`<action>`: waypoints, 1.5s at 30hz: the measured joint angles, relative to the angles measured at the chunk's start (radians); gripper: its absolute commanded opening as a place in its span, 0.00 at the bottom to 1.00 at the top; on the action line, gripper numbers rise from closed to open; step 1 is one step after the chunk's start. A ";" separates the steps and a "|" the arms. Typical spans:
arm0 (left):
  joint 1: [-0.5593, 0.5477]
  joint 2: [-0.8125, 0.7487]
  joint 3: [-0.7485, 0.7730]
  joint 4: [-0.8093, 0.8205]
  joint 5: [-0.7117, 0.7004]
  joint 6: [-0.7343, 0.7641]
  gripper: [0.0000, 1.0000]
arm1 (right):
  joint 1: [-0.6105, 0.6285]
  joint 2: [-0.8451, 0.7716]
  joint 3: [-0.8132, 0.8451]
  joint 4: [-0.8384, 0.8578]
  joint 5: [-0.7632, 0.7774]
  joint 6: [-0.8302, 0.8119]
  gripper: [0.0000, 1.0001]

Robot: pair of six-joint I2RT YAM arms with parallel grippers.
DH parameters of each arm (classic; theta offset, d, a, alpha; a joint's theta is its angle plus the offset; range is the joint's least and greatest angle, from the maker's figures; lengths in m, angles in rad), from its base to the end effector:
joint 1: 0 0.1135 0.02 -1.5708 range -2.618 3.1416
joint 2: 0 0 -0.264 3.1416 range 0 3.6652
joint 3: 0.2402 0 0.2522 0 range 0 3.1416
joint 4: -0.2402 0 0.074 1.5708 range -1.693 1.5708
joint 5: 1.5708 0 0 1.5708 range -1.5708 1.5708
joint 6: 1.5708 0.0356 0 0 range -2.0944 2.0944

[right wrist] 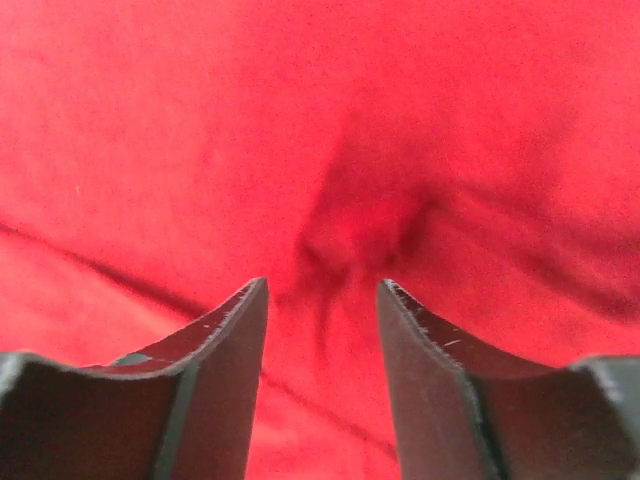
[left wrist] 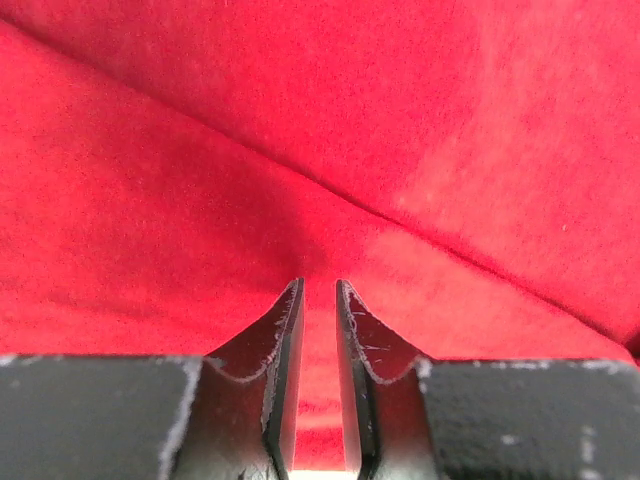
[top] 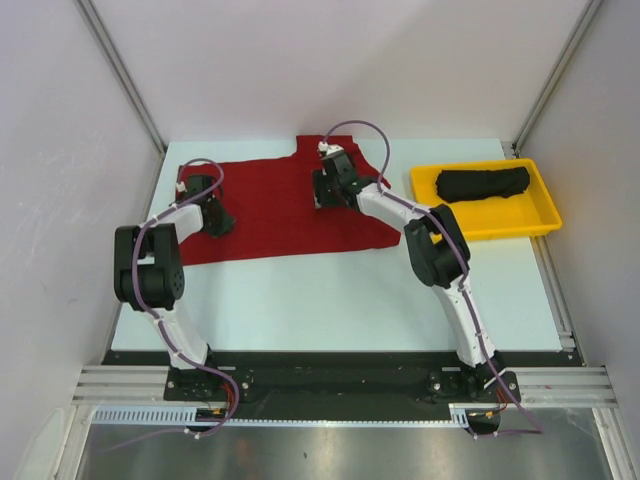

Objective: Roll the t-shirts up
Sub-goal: Fold the T-shirt at the center of the board.

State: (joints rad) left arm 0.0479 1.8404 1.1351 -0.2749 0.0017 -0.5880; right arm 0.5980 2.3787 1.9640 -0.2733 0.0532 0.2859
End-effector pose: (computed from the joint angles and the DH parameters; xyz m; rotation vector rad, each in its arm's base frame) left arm 0.3763 0.0180 0.1638 -0.8012 2.4365 -0.2103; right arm 0.4505 0.3046 0.1826 -0.3275 2.2671 0.4078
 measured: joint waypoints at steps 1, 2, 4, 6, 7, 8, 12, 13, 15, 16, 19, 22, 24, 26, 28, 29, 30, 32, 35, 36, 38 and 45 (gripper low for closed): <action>0.000 0.006 0.008 0.000 -0.004 0.000 0.24 | -0.004 -0.031 -0.038 0.004 -0.005 0.000 0.59; 0.000 0.011 0.016 -0.002 -0.010 0.000 0.25 | -0.011 -0.063 -0.076 0.015 -0.009 -0.002 0.59; 0.000 0.022 0.035 -0.004 -0.021 0.000 0.26 | -0.029 -0.132 -0.154 0.029 -0.010 -0.002 0.57; 0.000 0.026 0.044 -0.004 -0.025 0.000 0.27 | -0.045 -0.175 -0.194 0.042 -0.008 -0.002 0.48; 0.000 0.026 0.047 -0.003 -0.025 0.000 0.27 | -0.053 -0.191 -0.204 0.048 -0.009 0.001 0.45; 0.000 0.025 0.048 -0.002 -0.025 -0.001 0.27 | -0.059 -0.197 -0.207 0.053 -0.009 0.000 0.44; 0.000 0.018 0.047 -0.002 -0.022 -0.015 0.31 | -0.080 -0.193 -0.192 0.056 -0.007 0.008 0.40; 0.000 0.006 0.040 0.001 -0.021 -0.017 0.37 | -0.080 -0.182 -0.175 0.046 -0.004 0.008 0.40; 0.000 -0.040 0.008 0.005 -0.014 -0.026 0.44 | -0.076 -0.164 -0.142 0.025 0.016 0.014 0.40; 0.000 -0.076 -0.023 0.014 -0.008 -0.034 0.47 | -0.076 -0.163 -0.140 0.009 0.027 0.022 0.40; 0.012 -0.225 -0.157 0.037 0.013 -0.072 0.47 | -0.081 -0.191 -0.196 0.008 0.037 0.055 0.40; 0.053 -0.369 -0.288 0.060 0.055 -0.120 0.49 | -0.115 -0.308 -0.390 -0.012 0.033 0.100 0.40; 0.107 -0.440 -0.367 0.078 0.076 -0.147 0.50 | -0.142 -0.401 -0.512 -0.037 0.040 0.124 0.42; 0.159 -0.475 -0.418 0.082 0.084 -0.160 0.51 | -0.172 -0.507 -0.622 -0.060 0.060 0.149 0.45; 0.214 -0.502 -0.467 0.079 0.096 -0.167 0.53 | -0.187 -0.607 -0.715 -0.063 0.072 0.169 0.45; 0.230 -0.510 -0.479 0.074 0.100 -0.168 0.54 | -0.188 -0.646 -0.750 -0.060 0.074 0.178 0.46; 0.247 -0.521 -0.490 0.066 0.103 -0.169 0.54 | -0.188 -0.673 -0.776 -0.057 0.074 0.185 0.46; 0.274 -0.541 -0.502 0.054 0.109 -0.167 0.56 | -0.188 -0.702 -0.811 -0.056 0.074 0.197 0.46; 0.303 -0.567 -0.502 0.043 0.109 -0.162 0.56 | -0.186 -0.703 -0.850 -0.046 0.074 0.212 0.48; 0.313 -0.574 -0.502 0.040 0.107 -0.161 0.57 | -0.186 -0.703 -0.863 -0.048 0.076 0.217 0.52; 0.327 -0.579 -0.502 0.033 0.105 -0.154 0.57 | -0.188 -0.702 -0.880 -0.051 0.081 0.224 0.54; 0.391 -0.575 -0.505 0.021 0.099 -0.134 0.63 | -0.201 -0.692 -0.910 -0.016 0.077 0.245 0.55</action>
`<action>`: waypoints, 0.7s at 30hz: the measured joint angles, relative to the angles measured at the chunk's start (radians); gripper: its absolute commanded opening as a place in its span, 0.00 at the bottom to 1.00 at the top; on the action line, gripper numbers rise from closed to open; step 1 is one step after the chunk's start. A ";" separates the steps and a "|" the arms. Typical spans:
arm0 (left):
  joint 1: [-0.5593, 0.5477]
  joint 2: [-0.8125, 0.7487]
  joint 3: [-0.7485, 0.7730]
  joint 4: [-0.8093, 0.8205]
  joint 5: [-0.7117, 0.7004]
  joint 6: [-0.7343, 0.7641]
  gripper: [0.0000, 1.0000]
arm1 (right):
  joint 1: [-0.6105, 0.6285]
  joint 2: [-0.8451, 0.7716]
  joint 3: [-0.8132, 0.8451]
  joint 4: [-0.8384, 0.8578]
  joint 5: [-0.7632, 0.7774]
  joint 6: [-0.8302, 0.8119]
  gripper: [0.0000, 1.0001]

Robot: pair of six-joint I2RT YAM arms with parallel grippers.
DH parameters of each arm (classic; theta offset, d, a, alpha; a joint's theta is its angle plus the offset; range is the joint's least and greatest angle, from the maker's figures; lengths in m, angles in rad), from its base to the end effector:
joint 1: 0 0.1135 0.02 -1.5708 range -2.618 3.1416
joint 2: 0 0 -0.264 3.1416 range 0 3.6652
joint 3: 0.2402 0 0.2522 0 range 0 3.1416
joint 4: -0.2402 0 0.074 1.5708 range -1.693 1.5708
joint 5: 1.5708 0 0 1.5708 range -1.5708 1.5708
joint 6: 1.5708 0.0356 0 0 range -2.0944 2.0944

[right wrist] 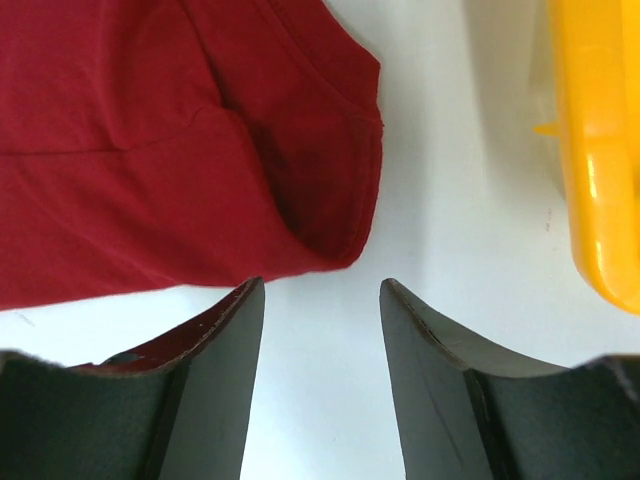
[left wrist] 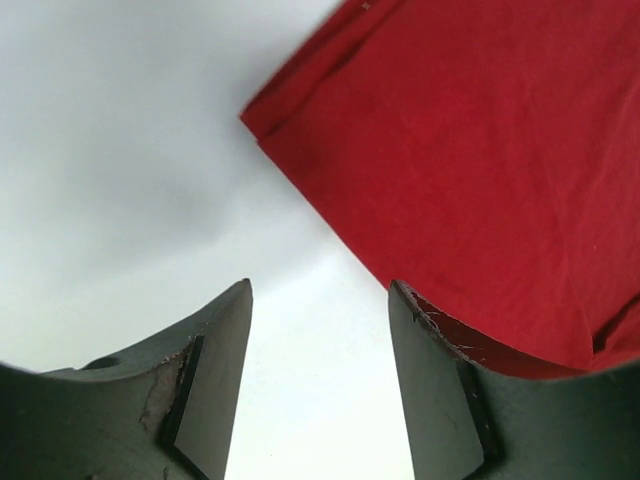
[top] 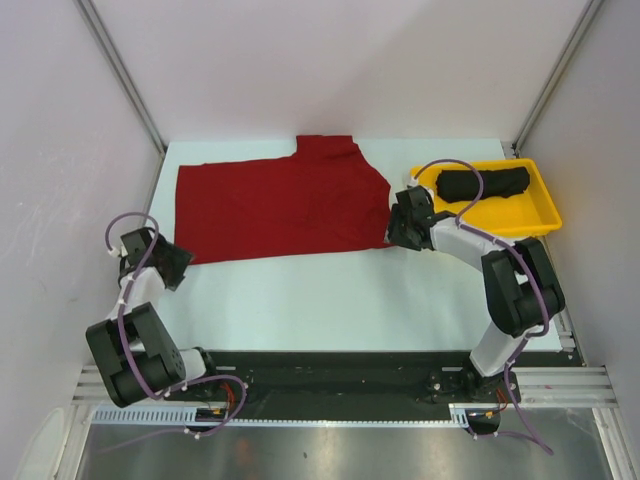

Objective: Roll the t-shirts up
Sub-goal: Fold the T-shirt at the center of the board.

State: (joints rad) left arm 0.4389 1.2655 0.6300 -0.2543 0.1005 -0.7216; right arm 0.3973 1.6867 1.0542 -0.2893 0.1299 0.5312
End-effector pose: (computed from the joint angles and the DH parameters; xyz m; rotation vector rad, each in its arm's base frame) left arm 0.2208 0.0997 0.1832 -1.3173 2.0899 -0.2463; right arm 0.3242 0.1310 0.1922 0.2215 2.4864 0.2307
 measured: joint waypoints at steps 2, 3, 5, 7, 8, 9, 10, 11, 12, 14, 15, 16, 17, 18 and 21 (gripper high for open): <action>0.019 0.005 -0.002 0.003 0.001 0.008 0.64 | -0.005 0.023 -0.007 0.021 -0.007 0.006 0.55; 0.028 0.007 -0.006 0.008 0.003 0.013 0.64 | -0.007 0.035 -0.008 0.027 -0.009 0.010 0.54; 0.045 0.010 -0.016 0.013 0.008 0.018 0.64 | -0.015 0.064 -0.010 0.044 -0.018 0.016 0.54; 0.058 0.016 -0.022 0.015 0.009 0.023 0.64 | -0.028 0.089 -0.011 0.056 -0.024 0.021 0.54; 0.064 0.021 -0.023 0.018 0.009 0.024 0.64 | -0.034 0.089 -0.011 0.071 -0.025 0.023 0.49; 0.068 0.025 -0.023 0.021 0.009 0.025 0.64 | -0.040 0.089 -0.011 0.082 -0.024 0.024 0.47; 0.072 0.028 -0.023 0.026 0.009 0.027 0.64 | -0.044 0.090 -0.011 0.085 -0.024 0.024 0.45; 0.075 0.029 -0.023 0.032 0.009 0.032 0.64 | -0.048 0.090 -0.011 0.086 -0.024 0.027 0.41; 0.078 0.029 -0.023 0.038 0.008 0.035 0.64 | -0.050 0.090 -0.012 0.088 -0.024 0.029 0.38; 0.084 0.032 -0.023 0.050 0.008 0.042 0.63 | -0.053 0.090 -0.013 0.096 -0.025 0.034 0.32; 0.087 0.037 -0.023 0.055 0.008 0.042 0.63 | -0.053 0.090 -0.014 0.101 -0.026 0.035 0.30; 0.089 0.041 -0.023 0.059 0.007 0.042 0.63 | -0.054 0.090 -0.015 0.103 -0.026 0.037 0.28; 0.092 0.047 -0.023 0.063 0.007 0.042 0.62 | -0.054 0.091 -0.015 0.108 -0.027 0.038 0.24; 0.093 0.055 -0.023 0.069 0.006 0.042 0.62 | -0.053 0.092 -0.016 0.112 -0.031 0.038 0.23; 0.094 0.075 -0.023 0.092 0.006 0.042 0.61 | -0.053 0.101 -0.016 0.124 -0.040 0.041 0.20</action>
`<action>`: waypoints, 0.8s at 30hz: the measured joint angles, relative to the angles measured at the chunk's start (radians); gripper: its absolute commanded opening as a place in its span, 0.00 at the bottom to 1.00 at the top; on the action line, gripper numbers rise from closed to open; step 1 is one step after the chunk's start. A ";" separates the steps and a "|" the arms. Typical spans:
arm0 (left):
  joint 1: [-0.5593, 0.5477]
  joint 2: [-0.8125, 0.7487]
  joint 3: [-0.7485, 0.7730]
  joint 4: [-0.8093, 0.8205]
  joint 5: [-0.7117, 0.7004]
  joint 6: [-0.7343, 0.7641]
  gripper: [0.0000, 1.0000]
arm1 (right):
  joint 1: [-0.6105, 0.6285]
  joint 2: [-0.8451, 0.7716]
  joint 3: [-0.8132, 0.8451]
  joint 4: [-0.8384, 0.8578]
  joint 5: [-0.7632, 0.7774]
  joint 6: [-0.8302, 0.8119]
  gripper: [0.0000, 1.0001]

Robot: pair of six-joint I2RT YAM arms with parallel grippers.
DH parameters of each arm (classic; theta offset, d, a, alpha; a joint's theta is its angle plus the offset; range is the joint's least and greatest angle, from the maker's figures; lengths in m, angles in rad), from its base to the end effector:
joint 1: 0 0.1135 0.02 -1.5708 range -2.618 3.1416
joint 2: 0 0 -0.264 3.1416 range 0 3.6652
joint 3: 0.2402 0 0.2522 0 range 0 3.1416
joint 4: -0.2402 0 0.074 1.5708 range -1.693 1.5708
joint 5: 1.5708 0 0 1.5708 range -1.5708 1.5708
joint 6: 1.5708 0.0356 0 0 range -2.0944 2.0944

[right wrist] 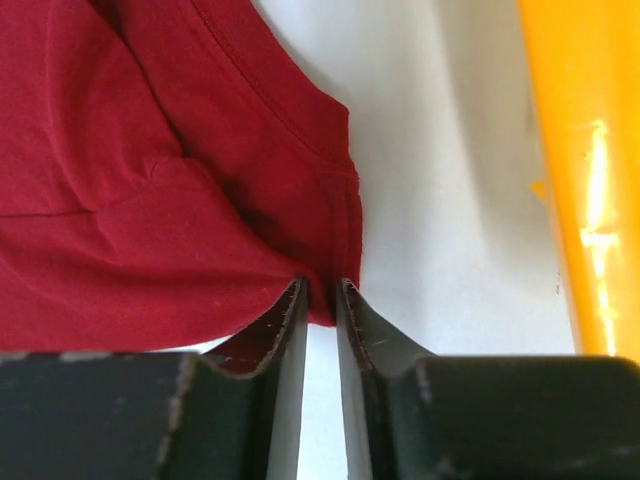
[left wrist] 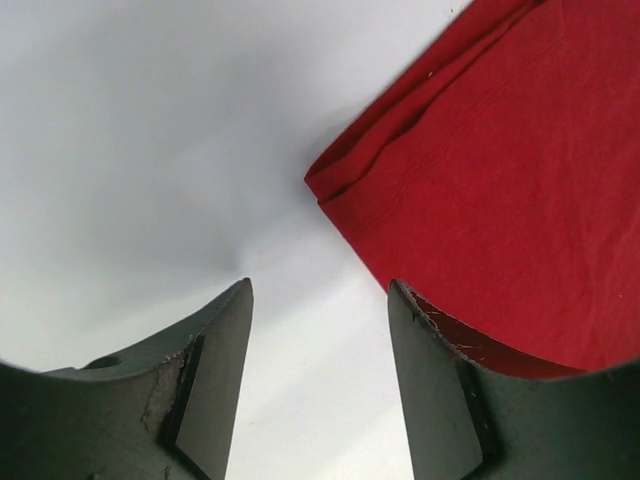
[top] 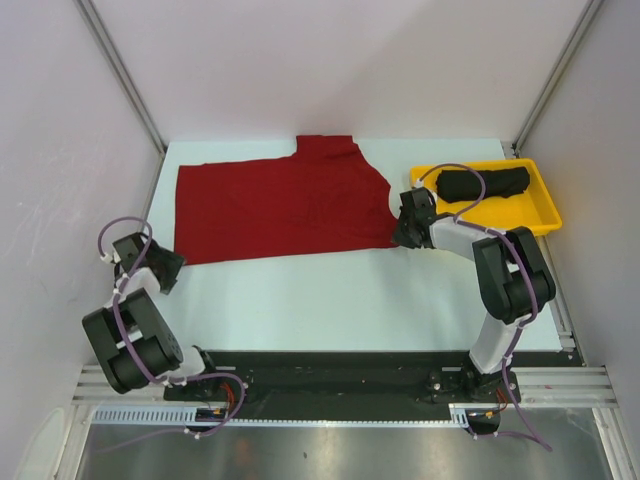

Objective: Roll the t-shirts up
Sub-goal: Fold the T-shirt at the center of the board.

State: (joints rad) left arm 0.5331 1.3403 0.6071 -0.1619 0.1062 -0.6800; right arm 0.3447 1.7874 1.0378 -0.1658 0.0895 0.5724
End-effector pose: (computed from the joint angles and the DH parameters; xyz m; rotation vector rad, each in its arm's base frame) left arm 0.2175 0.1239 0.1658 -1.3692 2.0544 -0.1945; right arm 0.3433 0.1199 0.1616 0.3221 2.4814 0.2760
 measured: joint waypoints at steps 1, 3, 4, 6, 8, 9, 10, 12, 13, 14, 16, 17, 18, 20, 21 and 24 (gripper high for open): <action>0.000 0.008 0.000 0.011 0.000 0.000 0.60 | 0.000 0.003 0.000 0.004 -0.002 0.000 0.17; 0.000 0.029 0.000 0.033 -0.003 -0.001 0.60 | 0.000 0.006 0.000 0.008 -0.004 0.000 0.14; 0.000 0.040 0.000 0.042 -0.004 -0.001 0.59 | 0.000 0.006 0.000 0.010 -0.006 0.000 0.14; 0.000 0.060 0.000 0.057 -0.006 -0.003 0.59 | 0.000 0.006 0.000 0.013 -0.009 0.000 0.13; 0.002 0.079 0.006 0.084 -0.006 -0.010 0.58 | 0.000 0.006 0.000 0.016 -0.011 0.000 0.12; 0.002 0.091 0.012 0.094 -0.006 -0.011 0.58 | 0.000 0.006 0.000 0.017 -0.013 0.000 0.11; 0.002 0.103 0.020 0.103 -0.006 -0.013 0.58 | 0.000 0.006 -0.001 0.019 -0.016 0.000 0.11; 0.002 0.124 0.034 0.122 -0.008 -0.020 0.56 | 0.000 0.006 -0.002 0.022 -0.020 0.000 0.11; 0.002 0.137 0.042 0.131 -0.009 -0.023 0.55 | 0.000 0.006 -0.002 0.023 -0.021 0.000 0.11; 0.002 0.147 0.048 0.138 -0.011 -0.026 0.54 | 0.000 0.006 -0.002 0.023 -0.023 0.000 0.11; 0.002 0.167 0.063 0.143 -0.016 -0.028 0.50 | 0.000 0.006 -0.002 0.023 -0.025 0.000 0.10; 0.002 0.177 0.072 0.145 -0.019 -0.028 0.45 | 0.000 0.006 -0.002 0.024 -0.027 0.000 0.10; 0.002 0.187 0.080 0.146 -0.024 -0.029 0.43 | 0.000 0.006 -0.002 0.026 -0.027 0.000 0.10; 0.002 0.197 0.086 0.148 -0.035 -0.030 0.33 | 0.000 0.006 -0.002 0.029 -0.028 0.000 0.09; 0.002 0.200 0.086 0.148 -0.044 -0.030 0.30 | 0.000 0.006 -0.002 0.032 -0.029 0.000 0.09; -0.001 0.207 0.086 0.146 -0.064 -0.034 0.16 | 0.000 0.010 -0.002 0.041 -0.032 0.000 0.08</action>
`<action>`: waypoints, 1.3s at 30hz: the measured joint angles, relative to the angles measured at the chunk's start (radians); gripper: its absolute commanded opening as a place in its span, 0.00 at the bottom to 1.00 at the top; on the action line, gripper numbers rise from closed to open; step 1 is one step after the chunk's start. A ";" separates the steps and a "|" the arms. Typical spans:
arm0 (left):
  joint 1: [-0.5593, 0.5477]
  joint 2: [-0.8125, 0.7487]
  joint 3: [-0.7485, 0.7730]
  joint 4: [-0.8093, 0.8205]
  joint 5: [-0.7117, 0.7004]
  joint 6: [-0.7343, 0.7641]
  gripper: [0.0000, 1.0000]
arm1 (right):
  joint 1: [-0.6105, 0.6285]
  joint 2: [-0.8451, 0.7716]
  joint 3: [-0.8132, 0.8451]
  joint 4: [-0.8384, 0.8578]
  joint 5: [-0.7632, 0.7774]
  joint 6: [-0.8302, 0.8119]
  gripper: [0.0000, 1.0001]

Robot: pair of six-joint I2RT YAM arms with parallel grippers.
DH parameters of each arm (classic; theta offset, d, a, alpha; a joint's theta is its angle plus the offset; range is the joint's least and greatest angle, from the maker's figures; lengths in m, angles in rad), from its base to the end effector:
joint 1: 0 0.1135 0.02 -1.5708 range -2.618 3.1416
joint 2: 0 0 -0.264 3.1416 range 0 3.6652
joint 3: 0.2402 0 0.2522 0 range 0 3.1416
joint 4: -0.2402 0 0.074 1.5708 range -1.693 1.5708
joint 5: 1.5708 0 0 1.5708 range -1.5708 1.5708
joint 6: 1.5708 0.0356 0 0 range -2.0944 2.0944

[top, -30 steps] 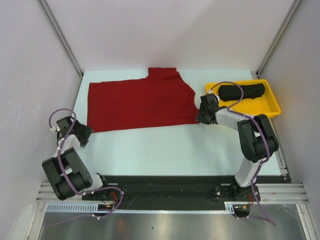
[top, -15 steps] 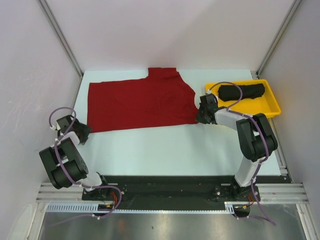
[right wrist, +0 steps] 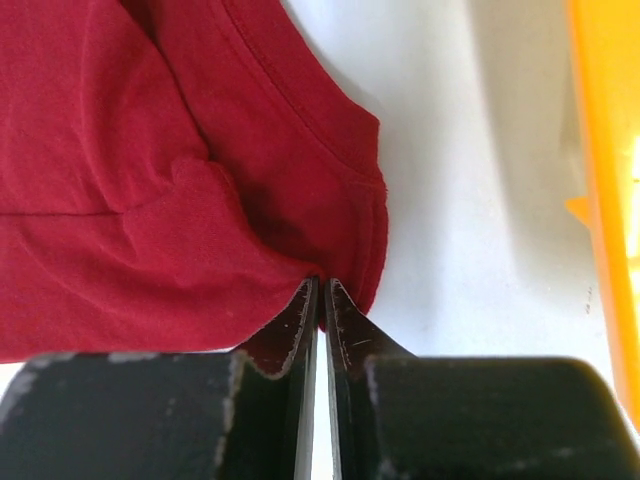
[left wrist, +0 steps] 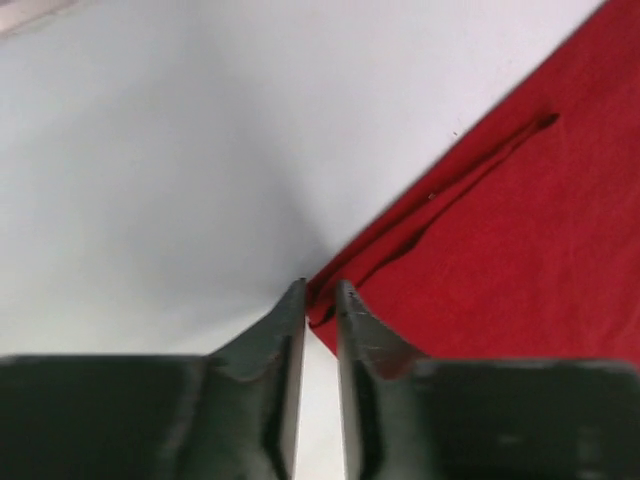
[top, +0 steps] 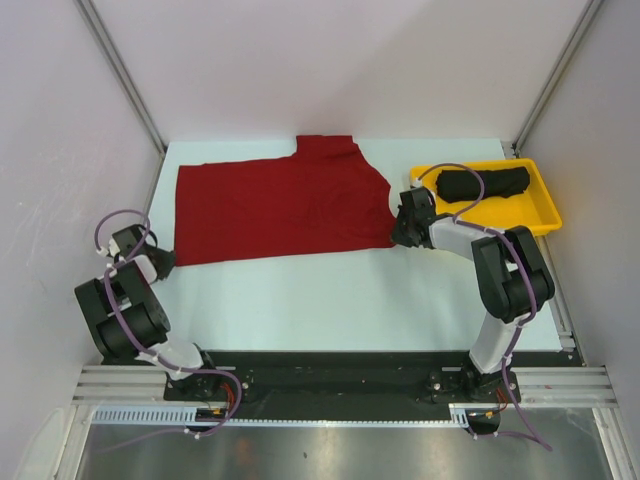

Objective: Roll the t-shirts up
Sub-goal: Fold the T-shirt at the center of the board.

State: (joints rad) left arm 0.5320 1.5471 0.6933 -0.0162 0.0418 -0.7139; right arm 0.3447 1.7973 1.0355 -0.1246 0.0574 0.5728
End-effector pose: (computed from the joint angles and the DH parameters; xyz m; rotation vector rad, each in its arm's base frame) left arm 0.2512 0.1461 0.1485 -1.4108 1.9959 -0.1320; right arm 0.3463 0.1222 0.1602 0.3079 2.4648 0.3279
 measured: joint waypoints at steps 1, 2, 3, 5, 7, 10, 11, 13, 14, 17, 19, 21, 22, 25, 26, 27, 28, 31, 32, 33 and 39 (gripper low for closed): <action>-0.002 0.003 0.000 0.000 -0.011 -0.003 0.07 | 0.000 0.002 0.000 0.004 -0.002 0.000 0.05; -0.005 0.006 0.002 -0.001 -0.022 -0.002 0.02 | 0.000 0.004 0.000 0.008 -0.003 0.000 0.03; -0.008 0.008 0.003 -0.002 -0.030 -0.008 0.00 | 0.000 0.006 0.000 0.011 -0.004 0.000 0.01; -0.016 0.011 0.013 -0.015 -0.048 -0.010 0.00 | 0.000 0.006 -0.002 0.012 -0.005 -0.001 0.00; -0.025 0.011 0.029 -0.047 -0.076 -0.010 0.00 | 0.000 0.006 -0.002 0.012 -0.005 0.000 0.00; -0.034 0.007 0.061 -0.119 -0.119 -0.008 0.00 | 0.000 0.002 -0.002 0.001 -0.002 0.000 0.00; -0.035 0.001 0.069 -0.140 -0.129 -0.007 0.00 | 0.000 -0.003 -0.002 -0.010 0.000 0.000 0.00; -0.036 -0.027 0.076 -0.184 -0.154 0.000 0.00 | 0.006 -0.023 -0.003 -0.039 0.010 0.002 0.00; -0.037 -0.046 0.076 -0.206 -0.167 0.001 0.00 | 0.010 -0.037 -0.005 -0.053 0.018 0.003 0.00; -0.037 -0.105 0.076 -0.270 -0.203 0.012 0.00 | 0.025 -0.102 -0.025 -0.089 0.034 0.008 0.00; -0.037 -0.137 0.075 -0.309 -0.232 0.017 0.00 | 0.036 -0.155 -0.048 -0.108 0.037 0.013 0.00; -0.037 -0.176 0.072 -0.351 -0.270 0.019 0.00 | 0.047 -0.214 -0.075 -0.132 0.037 0.019 0.00; -0.037 -0.198 0.069 -0.372 -0.293 0.024 0.00 | 0.050 -0.246 -0.094 -0.138 0.037 0.023 0.00; -0.037 -0.258 0.047 -0.420 -0.356 0.027 0.00 | 0.057 -0.338 -0.159 -0.167 0.037 0.035 0.00; -0.037 -0.285 0.033 -0.438 -0.381 0.027 0.00 | 0.061 -0.380 -0.191 -0.182 0.036 0.042 0.00; -0.037 -0.304 0.022 -0.452 -0.397 0.031 0.00 | 0.063 -0.409 -0.212 -0.194 0.036 0.048 0.00; -0.037 -0.330 0.007 -0.468 -0.418 0.033 0.00 | 0.067 -0.444 -0.239 -0.206 0.035 0.056 0.00; -0.034 -0.401 -0.038 -0.514 -0.475 0.034 0.00 | 0.085 -0.547 -0.310 -0.262 0.032 0.086 0.00; -0.032 -0.420 -0.047 -0.528 -0.489 0.034 0.00 | 0.095 -0.586 -0.335 -0.280 0.032 0.096 0.00; -0.029 -0.440 -0.057 -0.541 -0.504 0.034 0.02 | 0.103 -0.620 -0.352 -0.297 0.032 0.109 0.00; -0.014 -0.495 -0.064 -0.579 -0.571 0.048 0.92 | 0.205 -0.848 -0.463 -0.396 0.038 0.189 0.59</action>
State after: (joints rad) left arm 0.5179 1.0523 0.6296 -0.5953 -0.5293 -0.6662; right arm 0.5499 0.9493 0.5720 -0.5201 0.0956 0.7620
